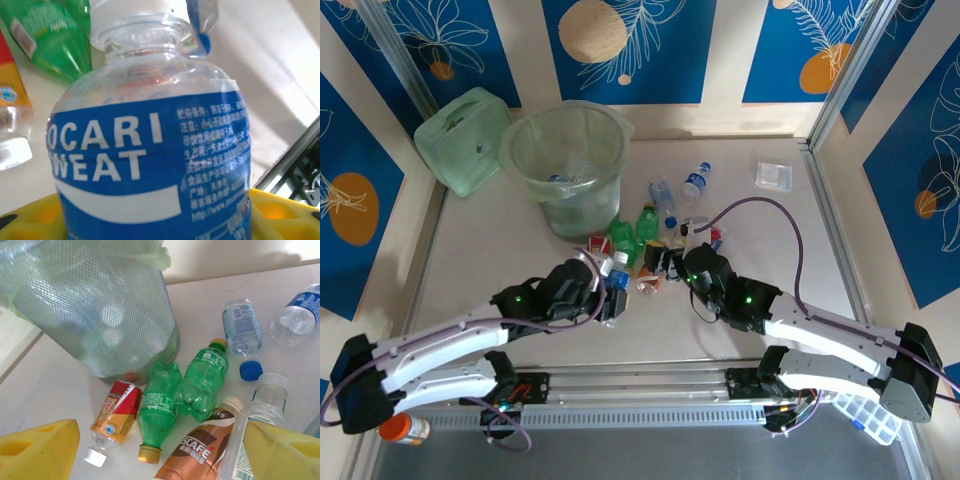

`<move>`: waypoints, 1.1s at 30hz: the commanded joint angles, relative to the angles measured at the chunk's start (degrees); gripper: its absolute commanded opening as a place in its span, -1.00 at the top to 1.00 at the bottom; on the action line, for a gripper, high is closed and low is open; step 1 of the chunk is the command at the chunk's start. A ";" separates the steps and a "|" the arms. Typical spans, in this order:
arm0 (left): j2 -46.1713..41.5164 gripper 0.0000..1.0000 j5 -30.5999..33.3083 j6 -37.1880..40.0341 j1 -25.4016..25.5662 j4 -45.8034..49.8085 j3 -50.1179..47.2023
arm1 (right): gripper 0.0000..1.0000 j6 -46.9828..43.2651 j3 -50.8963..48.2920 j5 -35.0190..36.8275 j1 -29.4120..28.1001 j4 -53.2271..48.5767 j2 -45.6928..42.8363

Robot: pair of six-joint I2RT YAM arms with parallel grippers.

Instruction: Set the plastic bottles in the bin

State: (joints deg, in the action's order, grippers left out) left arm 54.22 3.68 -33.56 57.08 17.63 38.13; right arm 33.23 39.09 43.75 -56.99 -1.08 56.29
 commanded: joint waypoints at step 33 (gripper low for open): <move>43.55 0.47 18.29 42.86 -24.65 29.74 78.74 | -0.72 -2.27 2.71 -1.35 -2.17 2.52 8.00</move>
State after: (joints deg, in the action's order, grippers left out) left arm 95.44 16.32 0.36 32.84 46.11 115.90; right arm 32.32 39.29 43.00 -58.30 -0.45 63.72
